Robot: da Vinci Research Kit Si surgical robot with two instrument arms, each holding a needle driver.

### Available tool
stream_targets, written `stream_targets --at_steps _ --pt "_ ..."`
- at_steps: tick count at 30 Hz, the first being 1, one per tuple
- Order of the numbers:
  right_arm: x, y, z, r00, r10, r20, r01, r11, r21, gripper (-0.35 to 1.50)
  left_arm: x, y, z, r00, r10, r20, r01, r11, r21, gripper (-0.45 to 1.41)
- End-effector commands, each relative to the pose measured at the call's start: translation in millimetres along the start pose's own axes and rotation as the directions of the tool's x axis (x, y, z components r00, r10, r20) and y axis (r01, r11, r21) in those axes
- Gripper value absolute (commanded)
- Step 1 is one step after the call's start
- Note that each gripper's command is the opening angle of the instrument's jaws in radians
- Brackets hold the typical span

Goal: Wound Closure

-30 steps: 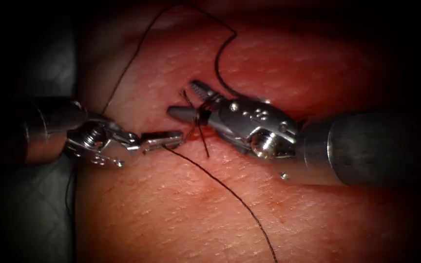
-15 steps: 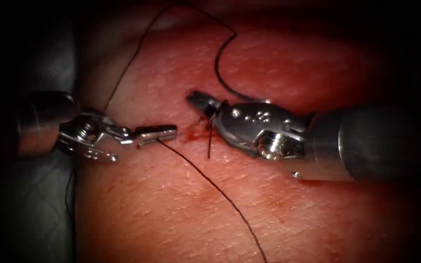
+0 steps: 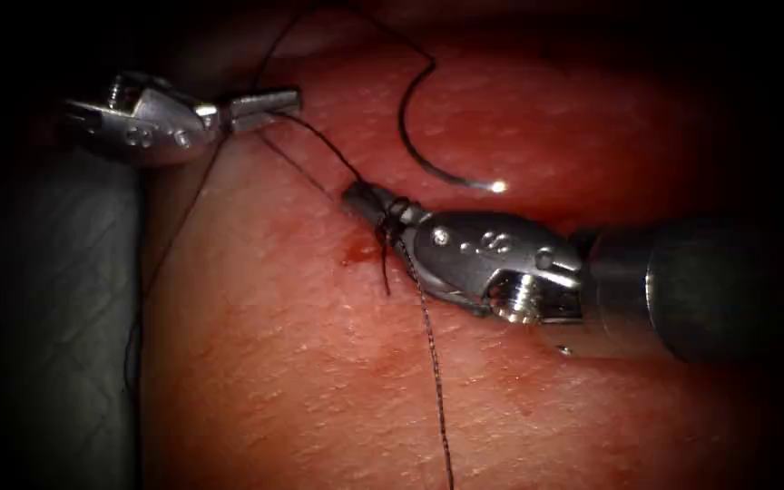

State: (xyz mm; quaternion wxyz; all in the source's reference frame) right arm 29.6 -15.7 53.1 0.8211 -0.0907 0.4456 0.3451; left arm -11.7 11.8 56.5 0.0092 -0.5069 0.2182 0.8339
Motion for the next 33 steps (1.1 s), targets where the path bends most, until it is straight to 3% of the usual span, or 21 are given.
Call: stream_targets --at_steps 1,22,33 --pt "-1.1 -1.4 -0.1 1.000 -0.005 -0.008 0.005 1.000 0.002 -0.35 -0.9 -0.2 1.0 1.000 -0.018 0.003 0.018 1.000 0.002 -0.45" --pt "-2.5 -7.1 -5.6 0.998 -0.055 -0.033 0.057 0.997 0.059 -0.35 -5.6 -4.1 4.7 0.997 -0.062 0.052 0.060 0.997 0.040 -0.45" --pt "-3.0 -8.0 -8.0 0.997 -0.071 -0.037 0.074 0.994 0.078 -0.35 -6.8 -5.7 5.8 0.995 -0.072 0.066 0.069 0.996 0.057 -0.45"
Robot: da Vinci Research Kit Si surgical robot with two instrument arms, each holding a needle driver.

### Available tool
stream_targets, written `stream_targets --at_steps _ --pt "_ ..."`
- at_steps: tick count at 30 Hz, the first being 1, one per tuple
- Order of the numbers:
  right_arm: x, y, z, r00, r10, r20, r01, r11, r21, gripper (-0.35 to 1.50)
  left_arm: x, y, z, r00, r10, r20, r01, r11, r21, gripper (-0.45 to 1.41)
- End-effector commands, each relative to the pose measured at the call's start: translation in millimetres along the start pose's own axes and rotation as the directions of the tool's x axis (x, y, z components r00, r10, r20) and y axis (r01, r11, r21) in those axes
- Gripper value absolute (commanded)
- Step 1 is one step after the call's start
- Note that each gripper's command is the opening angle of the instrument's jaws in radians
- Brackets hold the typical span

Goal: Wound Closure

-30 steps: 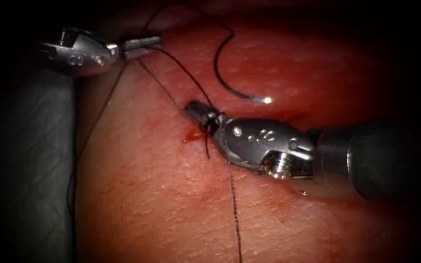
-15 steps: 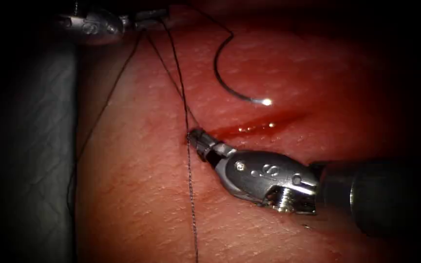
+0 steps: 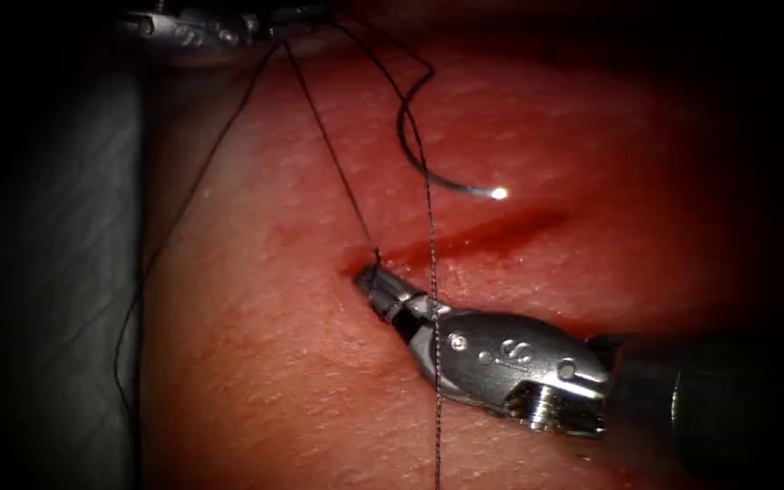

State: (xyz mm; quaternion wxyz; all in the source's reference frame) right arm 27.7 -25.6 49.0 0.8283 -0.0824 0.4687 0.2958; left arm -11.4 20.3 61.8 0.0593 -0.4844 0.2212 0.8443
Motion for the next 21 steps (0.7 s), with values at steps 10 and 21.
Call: stream_targets --at_steps 10,21 --pt "-0.6 -0.6 -0.3 1.000 -0.014 0.003 0.014 1.000 0.012 -0.35 -1.2 -1.6 1.2 1.000 0.022 0.010 -0.022 1.000 0.022 -0.45" --pt "-0.3 -2.0 -1.4 1.000 -0.019 0.005 0.019 1.000 0.017 -0.35 -2.1 -2.4 1.8 0.999 0.033 0.025 -0.033 0.999 0.032 -0.45"
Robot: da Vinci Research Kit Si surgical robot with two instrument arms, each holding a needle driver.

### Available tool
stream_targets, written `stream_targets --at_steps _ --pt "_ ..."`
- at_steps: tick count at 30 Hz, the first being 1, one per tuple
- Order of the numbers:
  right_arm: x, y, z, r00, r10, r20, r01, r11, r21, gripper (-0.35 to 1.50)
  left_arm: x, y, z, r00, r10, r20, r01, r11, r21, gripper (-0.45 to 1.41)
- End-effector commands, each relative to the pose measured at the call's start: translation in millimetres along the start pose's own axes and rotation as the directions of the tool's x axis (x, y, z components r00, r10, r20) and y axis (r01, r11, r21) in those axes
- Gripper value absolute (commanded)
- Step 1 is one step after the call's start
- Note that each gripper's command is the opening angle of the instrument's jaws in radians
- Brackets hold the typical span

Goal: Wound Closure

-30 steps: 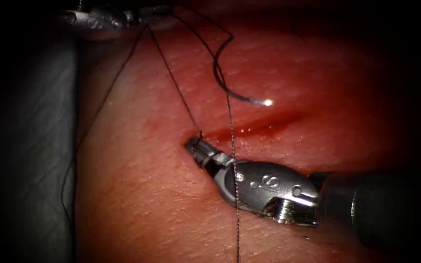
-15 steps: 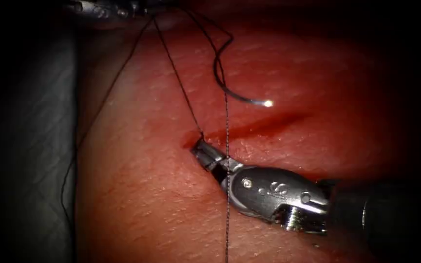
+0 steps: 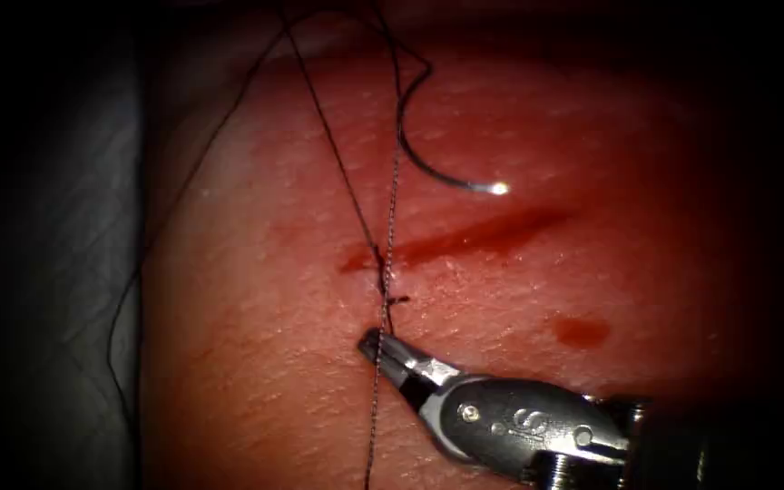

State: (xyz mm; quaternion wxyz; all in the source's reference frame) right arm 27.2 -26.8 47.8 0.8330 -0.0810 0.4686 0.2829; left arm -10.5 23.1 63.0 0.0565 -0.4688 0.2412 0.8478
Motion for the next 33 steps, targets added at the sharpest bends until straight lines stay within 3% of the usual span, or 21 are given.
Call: stream_targets --at_steps 1,14,33 --pt "-0.6 -1.2 0.2 1.000 0.004 0.002 -0.004 1.000 0.002 -0.35 -0.3 0.1 0.8 1.000 0.002 -0.002 -0.002 1.000 0.001 -0.45" --pt "-0.9 -1.3 0.0 1.000 -0.001 0.002 0.001 1.000 0.005 -0.35 -1.0 -1.4 1.5 1.000 -0.004 0.005 0.004 1.000 0.003 -0.45" --pt "-2.1 -3.2 -0.6 0.999 -0.028 0.021 0.028 0.999 0.024 -0.35 -3.5 -5.5 3.4 0.995 0.053 0.087 -0.056 0.998 0.038 -0.45"
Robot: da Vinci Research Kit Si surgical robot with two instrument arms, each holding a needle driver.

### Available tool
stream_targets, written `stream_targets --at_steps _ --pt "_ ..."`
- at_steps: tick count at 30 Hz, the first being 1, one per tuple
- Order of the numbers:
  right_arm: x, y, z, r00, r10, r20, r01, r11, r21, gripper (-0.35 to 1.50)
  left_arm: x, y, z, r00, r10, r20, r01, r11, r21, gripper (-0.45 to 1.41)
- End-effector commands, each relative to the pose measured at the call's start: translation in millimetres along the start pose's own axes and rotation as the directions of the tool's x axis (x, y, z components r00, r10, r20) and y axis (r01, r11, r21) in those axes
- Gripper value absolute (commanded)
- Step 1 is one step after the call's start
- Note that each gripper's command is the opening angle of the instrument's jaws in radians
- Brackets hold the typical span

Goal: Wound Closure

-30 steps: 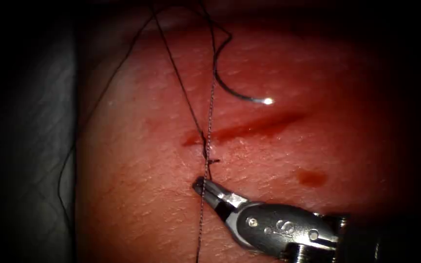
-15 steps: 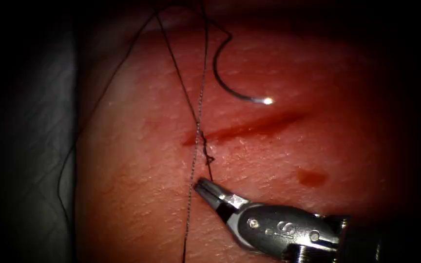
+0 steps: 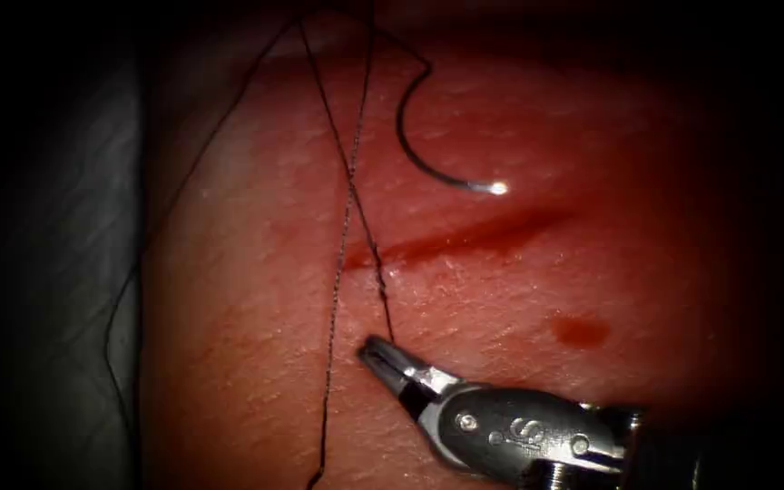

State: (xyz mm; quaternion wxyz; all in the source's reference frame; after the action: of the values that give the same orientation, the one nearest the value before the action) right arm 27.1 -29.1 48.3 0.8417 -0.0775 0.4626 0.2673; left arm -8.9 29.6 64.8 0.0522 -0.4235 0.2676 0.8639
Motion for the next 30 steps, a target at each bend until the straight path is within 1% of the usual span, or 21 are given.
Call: stream_targets --at_steps 1,5,8,17,23,26,27,28,30 --pt "-0.8 -1.6 0.1 1.000 -0.002 0.005 0.002 1.000 0.006 -0.35 -0.2 -0.1 0.9 1.000 -0.003 0.005 0.003 1.000 0.004 -0.45" --pt "-1.5 -2.3 -0.1 1.000 -0.017 0.020 0.016 1.000 0.024 -0.35 -0.1 0.0 1.1 1.000 0.002 0.017 -0.002 1.000 0.010 -0.45" --pt "-2.0 -3.1 -0.9 1.000 -0.012 0.024 0.011 0.999 0.036 -0.35 -0.1 0.0 1.1 1.000 0.007 0.019 -0.008 1.000 0.011 -0.45" --pt "-1.6 -4.5 -2.3 1.000 -0.019 0.024 0.018 0.999 0.046 -0.35 0.0 -1.0 1.3 0.999 0.018 0.033 -0.018 1.000 0.021 -0.45" --pt "-1.3 -4.9 -2.7 1.000 -0.013 0.024 0.012 0.999 0.047 -0.35 0.0 -1.0 1.3 0.999 0.023 0.040 -0.024 0.999 0.023 -0.45" --pt "-1.3 -4.8 -2.6 1.000 -0.012 0.025 0.010 0.999 0.046 -0.35 0.0 -0.9 1.3 0.999 0.024 0.030 -0.024 0.999 0.023 -0.45" --pt "-1.2 -4.8 -2.5 1.000 -0.010 0.023 0.009 0.999 0.053 -0.35 0.1 -0.7 1.2 1.000 0.025 0.017 -0.025 1.000 0.019 -0.45" --pt "-1.0 -4.4 -2.2 1.000 -0.004 0.007 0.004 0.998 0.059 -0.35 0.3 -0.4 1.1 1.000 0.026 -0.015 -0.026 1.000 0.011 -0.45" --pt "-0.9 -4.1 -2.2 1.000 0.004 -0.024 -0.003 0.999 0.047 0.17 0.7 0.3 0.8 0.998 0.020 -0.056 -0.020 1.000 0.002 -0.45"
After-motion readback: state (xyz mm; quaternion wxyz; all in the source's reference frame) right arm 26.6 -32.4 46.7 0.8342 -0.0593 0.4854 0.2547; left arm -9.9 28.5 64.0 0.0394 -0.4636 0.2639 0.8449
